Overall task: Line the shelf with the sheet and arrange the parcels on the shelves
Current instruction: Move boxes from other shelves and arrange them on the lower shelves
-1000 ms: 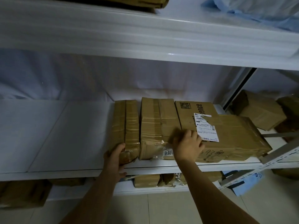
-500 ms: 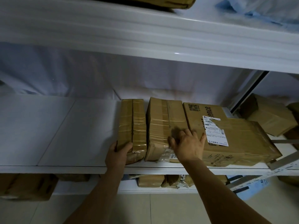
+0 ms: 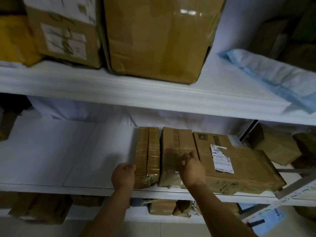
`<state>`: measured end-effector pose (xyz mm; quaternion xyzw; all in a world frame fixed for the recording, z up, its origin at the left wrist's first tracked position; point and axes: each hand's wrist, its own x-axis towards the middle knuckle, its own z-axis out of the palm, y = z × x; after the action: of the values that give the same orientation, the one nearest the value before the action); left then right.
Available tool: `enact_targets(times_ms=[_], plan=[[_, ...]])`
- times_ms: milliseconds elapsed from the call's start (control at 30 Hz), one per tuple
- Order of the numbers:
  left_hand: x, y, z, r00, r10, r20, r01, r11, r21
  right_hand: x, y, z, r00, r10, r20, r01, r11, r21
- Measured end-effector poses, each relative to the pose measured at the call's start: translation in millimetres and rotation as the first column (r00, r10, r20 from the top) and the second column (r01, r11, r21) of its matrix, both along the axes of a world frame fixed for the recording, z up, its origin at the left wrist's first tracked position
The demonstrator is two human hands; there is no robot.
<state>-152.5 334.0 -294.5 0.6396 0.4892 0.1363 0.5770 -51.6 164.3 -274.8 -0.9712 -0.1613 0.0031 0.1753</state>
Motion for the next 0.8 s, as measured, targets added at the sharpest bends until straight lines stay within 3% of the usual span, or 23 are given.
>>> enact_targets(times_ms=[200,367,533,667,800], plan=[[-49.9,27.1,96.1,0.986,-0.001,0.166,-0.027,0.986,0.167,-61.1,41.7,86.9,0.986,-0.010,0.165,-0.048,0.939,0.340],[-85.1,53.4,173.5,0.948,0.010,0.317,-0.106,0.952,0.287,-108.9,74.5,153.3,0.934,-0.103,0.343,-0.133,0.789,0.600],[-102.9,59.9,247.0,0.833,-0.033,0.552,-0.142,0.952,0.272,-116.7,91.6,219.2,0.912,-0.276,0.302,-0.120,0.525,0.843],[-92.6,61.2,291.8,0.803,-0.148,0.578,-0.110,0.915,0.387,-87.1,79.3,261.3,0.871,-0.473,0.136,0.018,0.306,0.952],[-67.8,49.2,329.1,0.765,-0.317,0.561,-0.001,0.870,0.492,-47.6,65.2,297.3,0.906,-0.421,-0.043,0.160,0.247,0.956]])
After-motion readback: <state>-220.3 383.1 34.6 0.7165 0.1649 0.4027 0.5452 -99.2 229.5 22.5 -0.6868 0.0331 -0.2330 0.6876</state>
